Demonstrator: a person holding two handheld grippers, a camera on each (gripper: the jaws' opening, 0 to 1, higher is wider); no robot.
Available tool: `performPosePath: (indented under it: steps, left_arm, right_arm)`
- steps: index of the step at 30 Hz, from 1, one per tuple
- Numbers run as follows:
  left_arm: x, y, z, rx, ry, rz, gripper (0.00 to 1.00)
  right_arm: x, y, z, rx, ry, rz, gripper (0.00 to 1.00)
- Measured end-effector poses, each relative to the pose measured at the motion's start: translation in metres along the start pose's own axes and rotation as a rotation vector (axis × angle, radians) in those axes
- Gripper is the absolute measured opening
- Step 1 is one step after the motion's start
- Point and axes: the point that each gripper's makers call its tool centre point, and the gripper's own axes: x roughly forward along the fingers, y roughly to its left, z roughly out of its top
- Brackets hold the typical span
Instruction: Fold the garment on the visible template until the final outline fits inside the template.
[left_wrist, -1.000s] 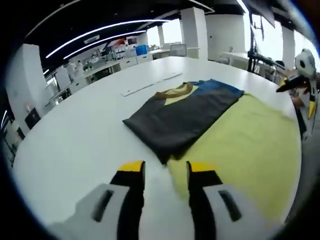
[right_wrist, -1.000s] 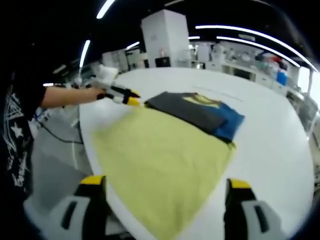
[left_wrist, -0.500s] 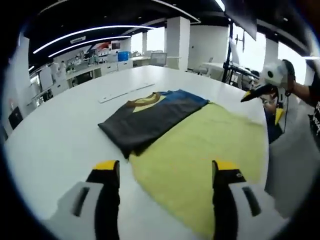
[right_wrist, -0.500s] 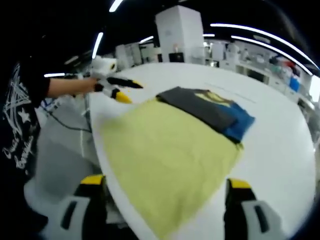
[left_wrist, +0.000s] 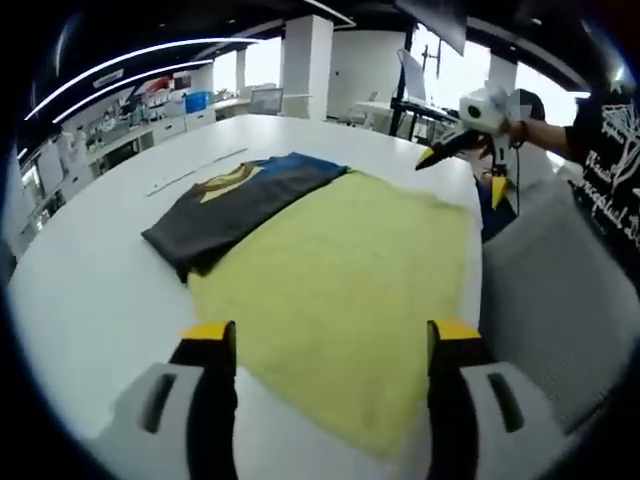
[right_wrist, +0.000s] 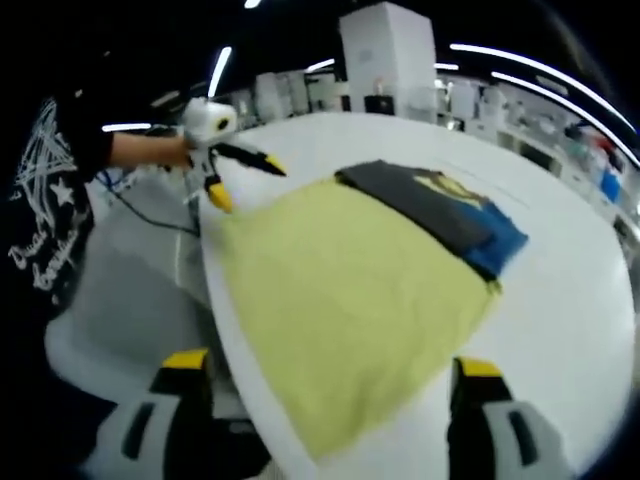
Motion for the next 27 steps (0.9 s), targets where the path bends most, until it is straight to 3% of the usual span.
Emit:
performPosePath:
  steps: [5, 11, 19, 27]
  left_arm:
    - [0.000, -0.016, -0.016, 0.053, 0.061, -0.046, 0.72]
    - [0.003, -0.028, -0.030, 0.074, 0.094, -0.074, 0.65]
    - [0.002, -0.022, -0.049, 0.120, 0.151, -0.067, 0.55]
    - [0.001, -0.020, -0.058, 0.175, 0.191, -0.084, 0.53]
  right_arm:
    - [0.005, 0.002, -0.009, -0.024, 0.028, 0.015, 0.92]
    - [0.007, 0.007, -0.021, -0.121, 0.074, 0.038, 0.77]
    - [0.012, 0.007, -0.039, -0.193, 0.143, 0.054, 0.66]
    - [0.016, 0.004, -0.047, -0.228, 0.189, 0.049, 0.59]
